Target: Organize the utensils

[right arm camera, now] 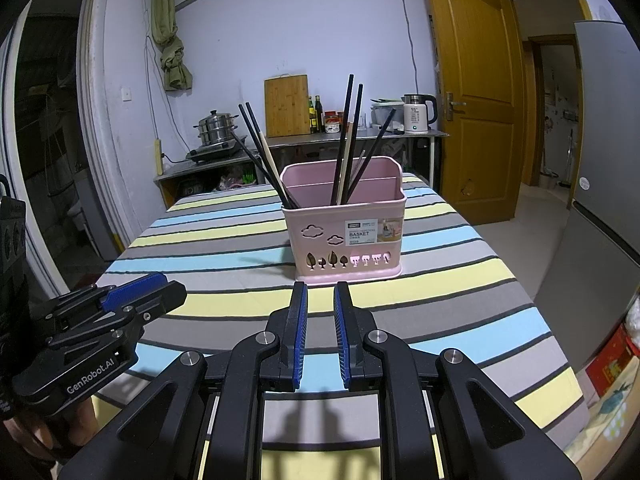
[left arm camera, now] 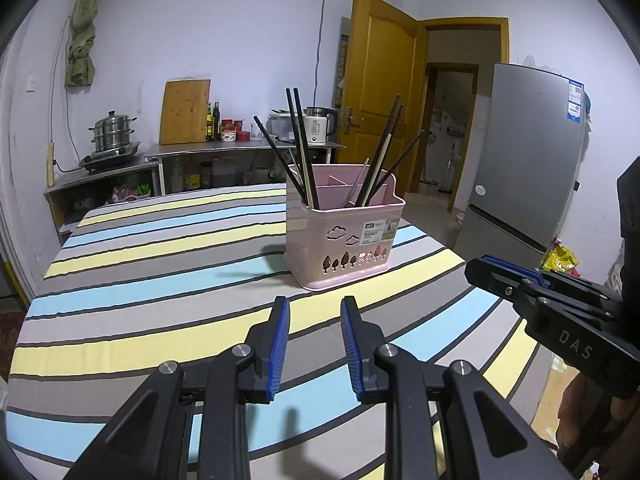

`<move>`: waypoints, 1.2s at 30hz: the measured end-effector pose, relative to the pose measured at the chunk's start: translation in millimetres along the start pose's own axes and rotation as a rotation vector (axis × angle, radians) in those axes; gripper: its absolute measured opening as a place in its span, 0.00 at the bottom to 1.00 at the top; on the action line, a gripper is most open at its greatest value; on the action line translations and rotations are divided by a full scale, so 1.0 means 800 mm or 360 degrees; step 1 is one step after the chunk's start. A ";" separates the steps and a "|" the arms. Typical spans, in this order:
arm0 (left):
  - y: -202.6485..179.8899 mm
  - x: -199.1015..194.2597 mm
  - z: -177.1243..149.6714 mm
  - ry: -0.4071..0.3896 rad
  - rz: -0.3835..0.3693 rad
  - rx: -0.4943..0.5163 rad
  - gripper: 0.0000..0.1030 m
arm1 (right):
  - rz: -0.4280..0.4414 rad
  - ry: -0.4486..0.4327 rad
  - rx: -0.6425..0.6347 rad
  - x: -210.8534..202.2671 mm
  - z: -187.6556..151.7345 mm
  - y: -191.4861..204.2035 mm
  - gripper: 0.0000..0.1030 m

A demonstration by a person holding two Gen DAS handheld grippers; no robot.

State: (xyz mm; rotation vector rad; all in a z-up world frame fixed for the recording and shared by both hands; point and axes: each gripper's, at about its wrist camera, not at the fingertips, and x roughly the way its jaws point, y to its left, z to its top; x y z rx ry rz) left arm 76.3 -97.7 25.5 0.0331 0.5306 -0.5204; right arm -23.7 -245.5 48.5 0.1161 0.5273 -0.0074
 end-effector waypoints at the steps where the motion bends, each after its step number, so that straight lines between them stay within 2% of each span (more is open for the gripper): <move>1: 0.000 0.000 0.000 0.0000 0.0000 0.0001 0.25 | 0.0000 -0.0001 0.0000 0.000 0.000 0.000 0.13; 30: -0.003 -0.001 -0.004 0.0003 0.0001 0.0000 0.25 | -0.0005 0.0013 0.0003 -0.001 0.000 -0.002 0.13; 33: -0.007 0.000 -0.004 0.0003 0.0047 0.0032 0.25 | -0.0008 0.0016 0.0004 0.000 0.000 -0.002 0.13; 36: -0.010 0.001 -0.005 0.0008 0.0030 0.0029 0.25 | -0.0009 0.0016 0.0003 0.000 0.000 -0.002 0.13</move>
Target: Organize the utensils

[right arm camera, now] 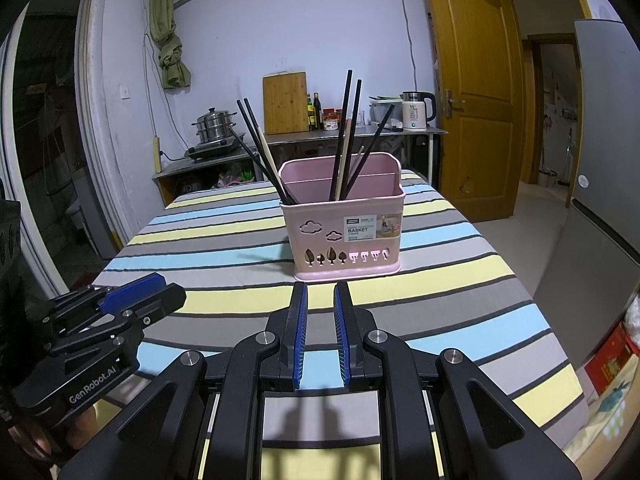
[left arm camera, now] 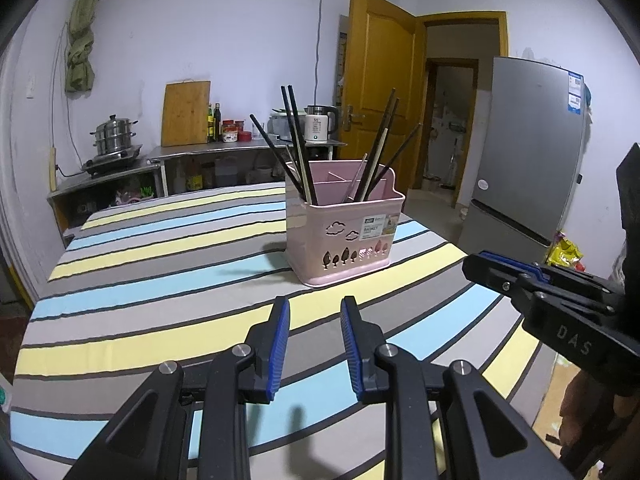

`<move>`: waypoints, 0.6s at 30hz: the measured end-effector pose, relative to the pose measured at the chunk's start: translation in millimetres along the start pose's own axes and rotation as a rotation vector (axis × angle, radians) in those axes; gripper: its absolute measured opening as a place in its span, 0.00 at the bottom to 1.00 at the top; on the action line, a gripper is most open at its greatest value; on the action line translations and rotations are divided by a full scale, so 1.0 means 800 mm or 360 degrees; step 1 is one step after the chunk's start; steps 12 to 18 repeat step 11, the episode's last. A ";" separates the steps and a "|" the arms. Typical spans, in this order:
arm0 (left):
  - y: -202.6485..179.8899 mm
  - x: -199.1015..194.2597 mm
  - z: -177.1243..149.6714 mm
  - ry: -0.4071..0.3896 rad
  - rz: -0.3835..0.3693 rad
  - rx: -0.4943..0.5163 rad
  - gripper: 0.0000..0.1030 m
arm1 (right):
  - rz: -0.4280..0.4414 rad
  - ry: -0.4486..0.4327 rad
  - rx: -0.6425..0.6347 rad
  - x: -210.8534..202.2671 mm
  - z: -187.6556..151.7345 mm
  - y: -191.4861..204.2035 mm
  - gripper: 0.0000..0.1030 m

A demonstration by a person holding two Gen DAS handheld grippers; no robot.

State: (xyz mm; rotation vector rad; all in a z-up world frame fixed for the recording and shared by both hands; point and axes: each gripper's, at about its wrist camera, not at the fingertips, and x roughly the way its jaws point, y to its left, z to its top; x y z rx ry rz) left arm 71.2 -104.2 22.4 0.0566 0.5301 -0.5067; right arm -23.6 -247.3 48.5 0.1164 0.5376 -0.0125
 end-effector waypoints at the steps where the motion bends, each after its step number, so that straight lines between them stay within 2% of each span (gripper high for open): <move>1: -0.001 0.001 0.000 0.0003 -0.0009 0.0000 0.25 | 0.0001 0.0000 0.0001 0.000 0.000 0.001 0.13; 18: 0.002 0.001 -0.001 -0.0004 0.0022 -0.0012 0.25 | -0.0003 0.0001 -0.0004 -0.001 -0.001 0.001 0.13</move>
